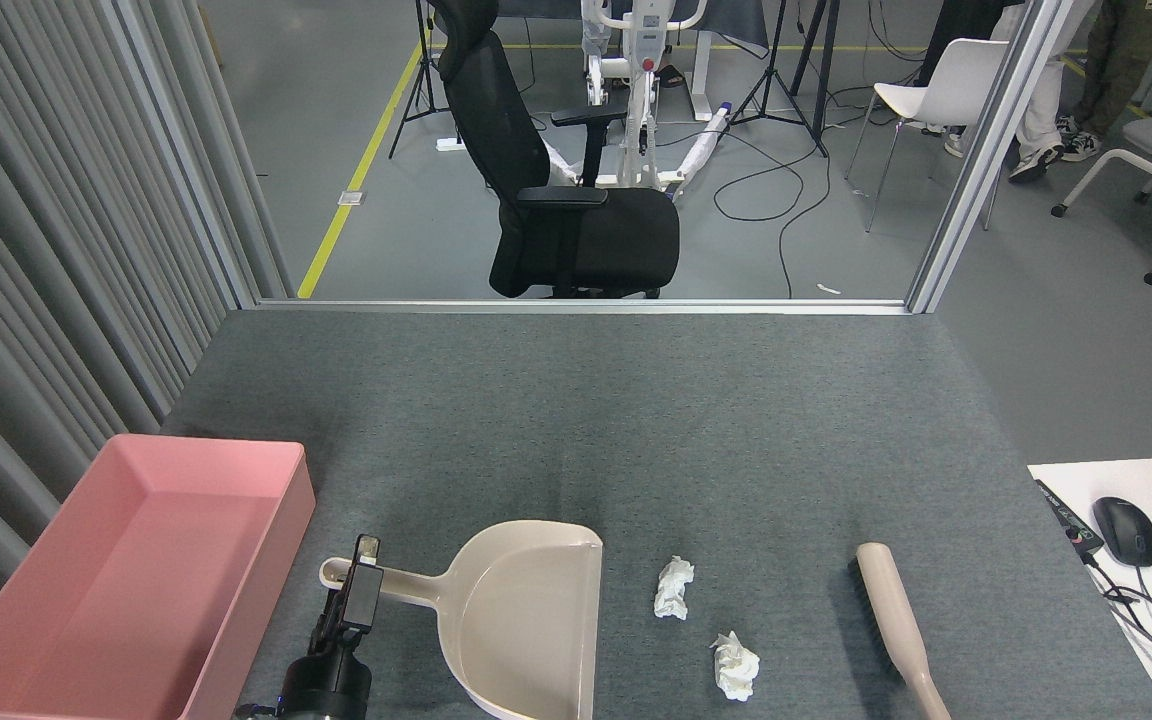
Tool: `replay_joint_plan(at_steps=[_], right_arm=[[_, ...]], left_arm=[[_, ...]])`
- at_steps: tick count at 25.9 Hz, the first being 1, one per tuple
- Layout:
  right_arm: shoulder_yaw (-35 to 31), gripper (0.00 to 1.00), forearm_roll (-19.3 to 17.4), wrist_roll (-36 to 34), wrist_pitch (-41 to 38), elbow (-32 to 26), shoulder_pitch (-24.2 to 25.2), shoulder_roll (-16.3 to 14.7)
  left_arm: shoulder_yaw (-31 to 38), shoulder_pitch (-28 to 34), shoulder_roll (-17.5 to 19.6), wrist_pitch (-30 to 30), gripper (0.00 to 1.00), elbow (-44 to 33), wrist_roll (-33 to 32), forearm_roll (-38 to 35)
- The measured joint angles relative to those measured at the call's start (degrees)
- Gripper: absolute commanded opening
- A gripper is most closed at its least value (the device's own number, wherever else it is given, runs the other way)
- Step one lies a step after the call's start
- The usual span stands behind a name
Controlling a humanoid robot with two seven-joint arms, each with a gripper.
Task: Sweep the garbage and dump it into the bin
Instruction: 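Grasp the dustpan handle with the left gripper and the brush with the right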
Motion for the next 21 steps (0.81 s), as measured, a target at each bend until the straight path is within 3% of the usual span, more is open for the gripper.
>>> replay_joint_plan(at_steps=[4,8,13,21], right_arm=[[0.05,0.3,0.0,0.04,-0.2,0.76,-0.18,-0.62],[0.08,0.14,0.0,0.24,-0.84,1.18,-0.21,-0.95],[-0.01,0.07,0.05,-0.16,-1.68,1.44,-0.09,-1.28],[-0.11,0.07,0.01,-0.57,-2.08,1.48,0.03,-1.78]], left_arm=[[0.01,-0.2,0.08,0.0,0.99,0.24,0.0,-0.05],[0.01,-0.3,0.16,-0.01,0.99,0.41,0.0,-0.08],[0.01,-0.4,0.17,-0.01,0.99,0.47,0.0,-0.08],[0.03,-0.49,0.27,0.05,0.91,0.49,-0.02,-1.46]])
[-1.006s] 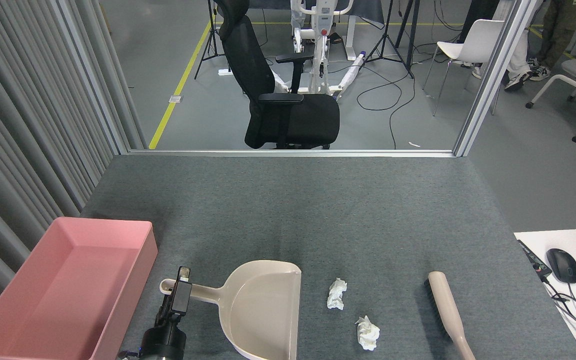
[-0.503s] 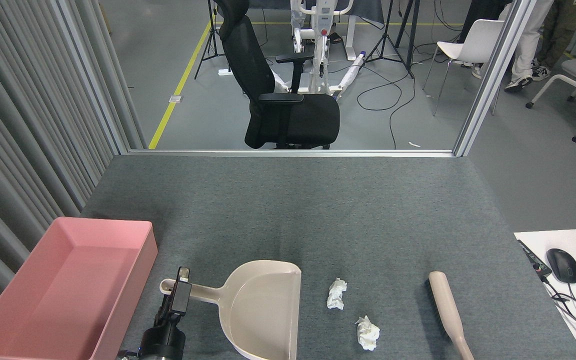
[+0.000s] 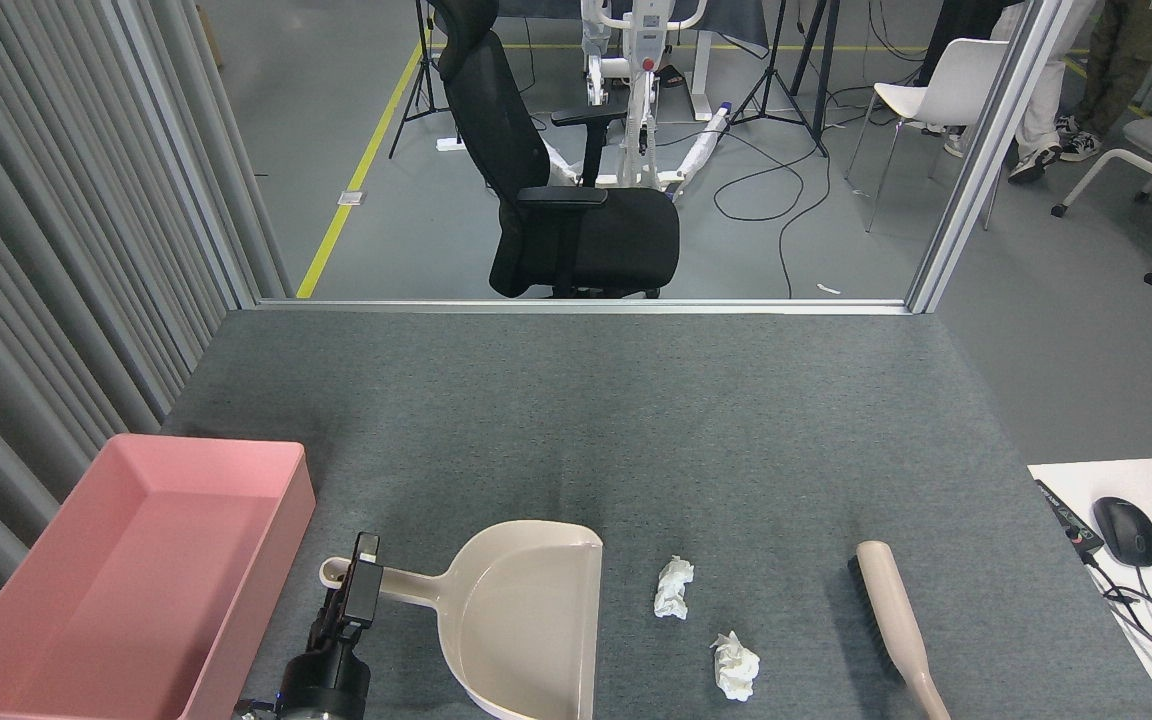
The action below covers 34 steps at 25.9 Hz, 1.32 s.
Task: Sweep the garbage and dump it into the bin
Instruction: 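Grasp the dustpan handle with the left gripper and the brush with the right, then sweep the white paper balls into the dustpan with the right-held brush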
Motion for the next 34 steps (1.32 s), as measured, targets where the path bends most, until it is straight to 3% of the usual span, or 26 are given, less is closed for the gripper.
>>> replay_joint_plan(at_steps=[3,5,12,22,31,34], right_arm=[[-0.04,0.07,-0.01,-0.01,-0.01,0.0,0.06,-0.02],[-0.07,0.07,-0.04,-0.02,-0.01,0.0,0.1,-0.01],[-0.14,0.07,-0.09,-0.02,-0.01,0.0,0.13,0.0],[-0.22,0.07,-0.13,-0.11,0.07,0.0,0.11,0.03],[0.4,0.07,-0.19,0.53,-1.52,-0.14,0.33,0.97],[2.2,0.07,-0.23,1.34,-1.88,-0.46,0.36,2.75]], left_arm=[[0.02,-0.15,-0.12,-0.09,0.91,0.48,0.0,-1.58],[0.02,-0.31,-0.22,-0.15,0.83,1.21,0.0,-2.15],[-0.03,-0.85,-0.16,-0.9,0.19,2.21,0.01,-4.78],[-0.03,-0.85,-0.2,-3.34,0.03,2.49,1.22,-7.19],[-0.03,-0.69,-0.18,-4.91,0.0,2.5,1.66,-7.33],[-0.03,-0.54,-0.19,-5.08,0.0,2.45,1.88,-7.55]])
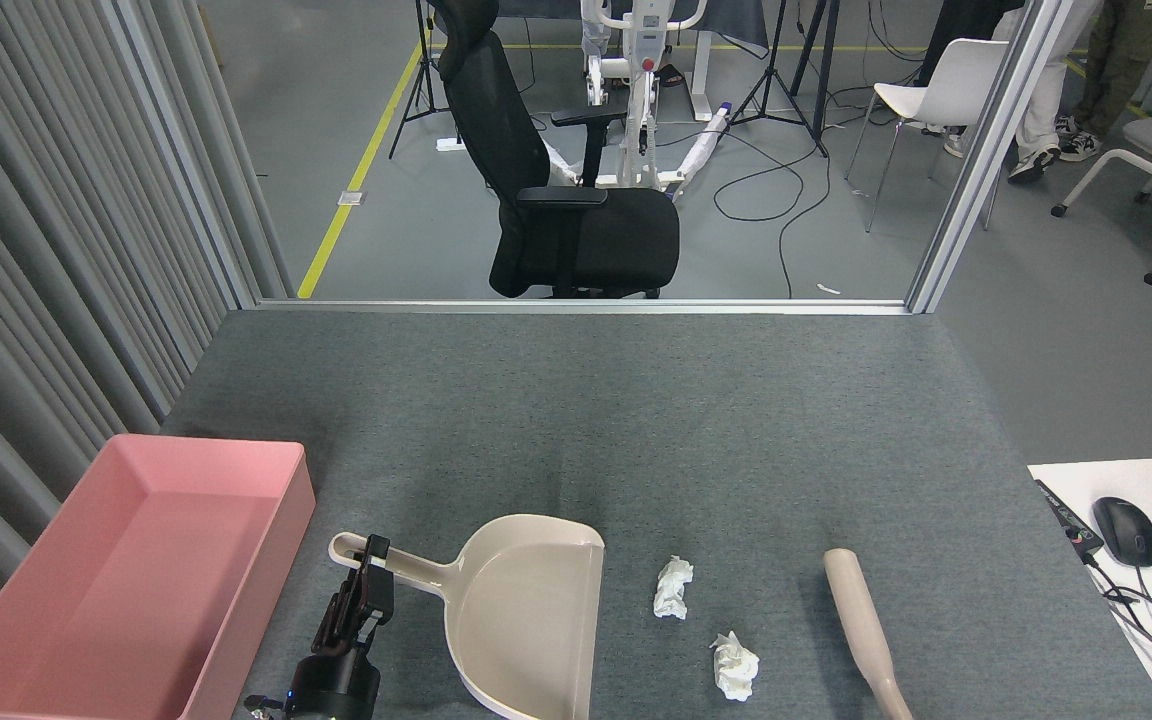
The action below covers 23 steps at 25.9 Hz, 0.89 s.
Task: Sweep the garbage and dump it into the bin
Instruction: 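Sweep the white paper balls into the dustpan with the right-held brush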
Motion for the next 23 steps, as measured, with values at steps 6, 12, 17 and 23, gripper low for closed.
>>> replay_joint_plan(at_steps=[6,12,17,23], right_arm=[[7.14,0.07,-0.55,0.86,1.28,-0.21,0.0,2.33],[14.75,0.07,-2.98,1.04,4.88,-0.29,0.03,2.52],[23.0,0.07,-4.54,1.41,9.06,-0.03,-2.03,3.28],[34.24,0.07,-6.68,1.96,15.95,2.54,-7.92,6.71]], left_arm=[[0.0,0.24,-0.05,-0.03,0.0,-0.17,0.12,-0.19],[0.0,0.37,0.0,-0.04,0.0,-0.33,0.05,-0.22],[0.0,0.4,-0.09,-0.03,0.0,-0.3,0.04,-0.27],[0.03,0.34,-0.03,-0.04,0.0,-0.26,-0.03,-0.35]])
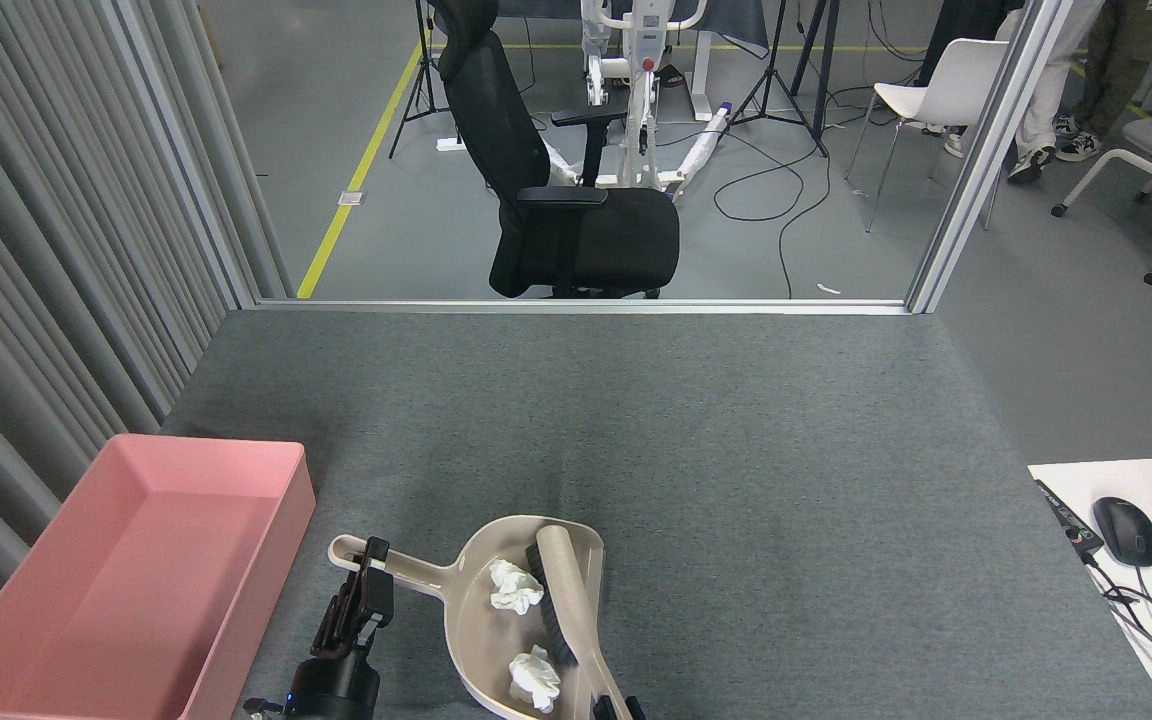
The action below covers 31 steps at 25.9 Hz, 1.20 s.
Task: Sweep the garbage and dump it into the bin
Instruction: 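Sweep the white paper balls into the dustpan with the right-held brush, then lower the brush onto the table and release it with the right gripper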
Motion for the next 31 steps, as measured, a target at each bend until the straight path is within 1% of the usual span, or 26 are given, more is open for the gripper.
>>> replay_joint_plan(at_steps=[3,7,10,13,14,16,18,23,25,27,30,31], right_arm=[[3.29,0.07,-0.42,-0.64,2.01,0.99,-2.57,1.63],[4.83,0.07,-1.06,-1.02,3.06,1.35,-4.81,2.74],[4.45,0.07,-0.94,-1.51,3.43,1.25,-5.94,2.85],[0.63,0.07,-0.78,-1.83,3.7,1.03,-7.69,1.57],[-0.95,0.07,-0.79,-1.84,3.7,1.0,-8.29,0.8],[-4.32,0.07,-0.99,-1.87,3.49,1.01,-9.8,-1.79],[-7.03,0.07,-1.87,-2.14,2.97,1.29,-11.33,-5.5],[-10.74,0.08,-6.79,-1.59,1.1,3.81,-13.66,-15.23],[-11.84,0.09,-7.71,-1.55,0.17,5.13,-14.08,-18.12],[-12.9,0.09,-8.12,-1.48,-0.88,6.33,-14.07,-19.94],[-13.78,0.11,-8.12,-1.45,-1.67,7.41,-13.54,-20.9],[-13.97,0.13,-8.04,-1.32,-1.7,7.72,-13.3,-21.0]], left_arm=[[0.03,0.0,0.08,0.0,0.0,0.06,-0.1,-0.02],[0.06,0.01,0.03,0.01,0.0,0.08,-0.12,-0.09],[0.06,0.01,-0.07,0.14,0.0,0.1,0.02,-0.17],[0.06,-0.01,-0.08,0.19,0.0,0.16,0.06,-0.2],[0.06,-0.01,-0.07,0.19,0.0,0.17,0.06,-0.2],[0.06,-0.02,-0.06,0.19,0.0,0.2,0.07,-0.21],[0.06,-0.02,-0.06,0.19,0.0,0.22,0.07,-0.21],[0.06,-0.03,-0.05,0.17,0.0,0.26,0.07,-0.21],[0.06,-0.03,-0.05,0.16,0.0,0.26,0.07,-0.21],[0.06,-0.03,-0.05,0.16,0.0,0.26,0.07,-0.21],[0.06,-0.03,-0.01,0.16,0.0,0.26,0.03,-0.21],[0.06,-0.03,0.0,0.16,0.0,0.26,0.01,-0.21]])
